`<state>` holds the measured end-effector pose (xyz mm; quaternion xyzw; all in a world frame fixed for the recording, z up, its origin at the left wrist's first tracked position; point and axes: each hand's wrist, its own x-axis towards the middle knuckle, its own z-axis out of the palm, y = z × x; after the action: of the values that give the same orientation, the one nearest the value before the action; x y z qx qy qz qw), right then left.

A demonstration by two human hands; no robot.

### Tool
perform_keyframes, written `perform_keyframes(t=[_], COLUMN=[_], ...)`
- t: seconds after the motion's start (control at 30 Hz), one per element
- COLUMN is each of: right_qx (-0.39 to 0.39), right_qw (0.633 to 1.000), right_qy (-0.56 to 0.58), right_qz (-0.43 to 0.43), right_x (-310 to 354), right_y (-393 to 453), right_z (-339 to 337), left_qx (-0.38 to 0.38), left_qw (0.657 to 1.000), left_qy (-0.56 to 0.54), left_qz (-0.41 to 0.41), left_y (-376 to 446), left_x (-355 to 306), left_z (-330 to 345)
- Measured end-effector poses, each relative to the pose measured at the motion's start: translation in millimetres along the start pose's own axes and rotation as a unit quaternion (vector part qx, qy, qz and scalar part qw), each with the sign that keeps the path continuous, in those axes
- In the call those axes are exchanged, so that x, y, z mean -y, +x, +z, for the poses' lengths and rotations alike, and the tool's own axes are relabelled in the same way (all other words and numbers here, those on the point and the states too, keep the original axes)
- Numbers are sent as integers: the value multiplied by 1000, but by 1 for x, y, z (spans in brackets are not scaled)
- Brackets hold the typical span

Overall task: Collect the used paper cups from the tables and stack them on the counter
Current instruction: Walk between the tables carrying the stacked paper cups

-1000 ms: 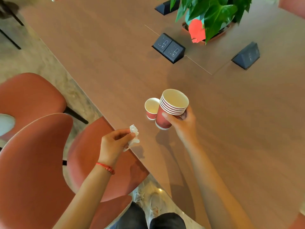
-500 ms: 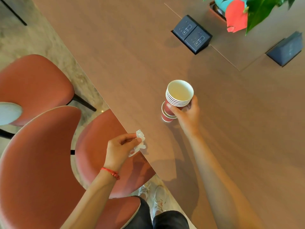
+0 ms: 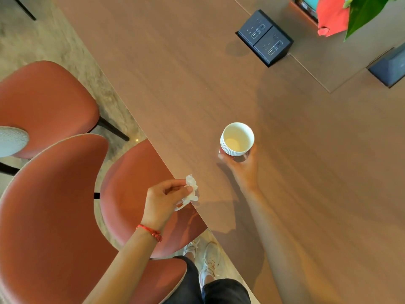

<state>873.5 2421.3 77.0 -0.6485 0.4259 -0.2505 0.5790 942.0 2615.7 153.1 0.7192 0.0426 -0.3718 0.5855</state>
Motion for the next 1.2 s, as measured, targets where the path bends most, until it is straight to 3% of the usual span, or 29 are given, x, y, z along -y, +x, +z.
perform_keyframes(t=[0.3, 0.57, 0.73, 1.2], right_qx=[1, 88, 141, 411], right_qw=[1000, 993, 985, 903], right_qy=[10, 69, 95, 98], right_qz=[0, 22, -15, -74], right_x=[-3, 23, 53, 89], right_y=[-1, -34, -58, -152], right_z=[12, -2, -15, 5], left_qx=[-13, -42, -87, -307], left_qw=[1000, 998, 993, 937], left_qy=[10, 16, -11, -138], left_qz=[14, 55, 78, 95], left_y=[-2, -24, -56, -188], left_x=[2, -1, 4, 70], left_z=[-11, -19, -22, -66])
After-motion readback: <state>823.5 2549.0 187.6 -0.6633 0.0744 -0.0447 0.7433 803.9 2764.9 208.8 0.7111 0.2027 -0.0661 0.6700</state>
